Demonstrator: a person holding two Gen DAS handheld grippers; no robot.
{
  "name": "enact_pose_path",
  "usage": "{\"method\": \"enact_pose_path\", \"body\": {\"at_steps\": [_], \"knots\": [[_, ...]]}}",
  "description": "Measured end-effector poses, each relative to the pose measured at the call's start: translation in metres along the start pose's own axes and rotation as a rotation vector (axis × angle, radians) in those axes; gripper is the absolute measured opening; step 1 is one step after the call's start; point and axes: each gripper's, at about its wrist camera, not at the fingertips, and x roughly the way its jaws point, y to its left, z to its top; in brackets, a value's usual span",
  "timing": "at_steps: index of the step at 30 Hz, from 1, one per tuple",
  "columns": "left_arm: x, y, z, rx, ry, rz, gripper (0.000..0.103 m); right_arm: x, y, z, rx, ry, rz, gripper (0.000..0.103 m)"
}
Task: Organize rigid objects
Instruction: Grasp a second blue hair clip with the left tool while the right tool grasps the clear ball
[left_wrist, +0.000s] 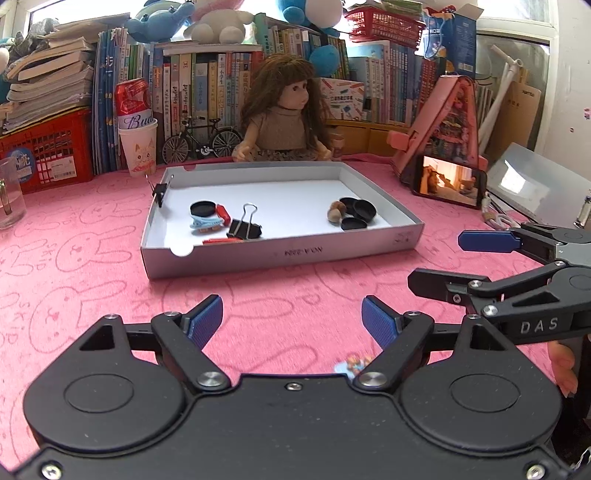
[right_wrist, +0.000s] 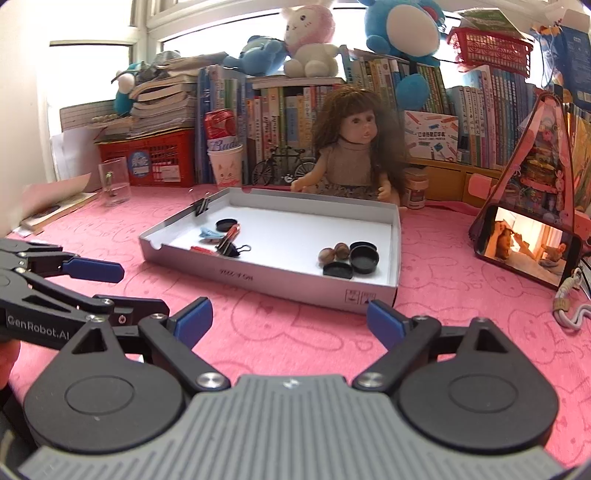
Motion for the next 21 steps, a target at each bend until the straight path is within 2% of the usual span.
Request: {"method": "enact_pose_path", "body": {"at_steps": [6,13,19,21], "knots": [[-0.008,-0.003,-0.009,0.017,0.012,-0.018,0.08,-0.011,0.011,-0.013,-0.072,-0.001,0.041,0.101],[-0.011,-0.006,-0.017,0.033,0.031,-0.042,0.07,-0.014,0.014,-0.024,-0.078,0.029,0.071,0.101],[-0.012,-0.008,-0.02,0.031,0.05,-0.072,0.048,-0.015,0.018,-0.032,-0.091,0.05,0.091,0.101],[-0.011,-0.009,-0.02,0.03,0.057,-0.081,0.044,-0.015,0.02,-0.033,-0.103,0.054,0.099,0.101]]}}
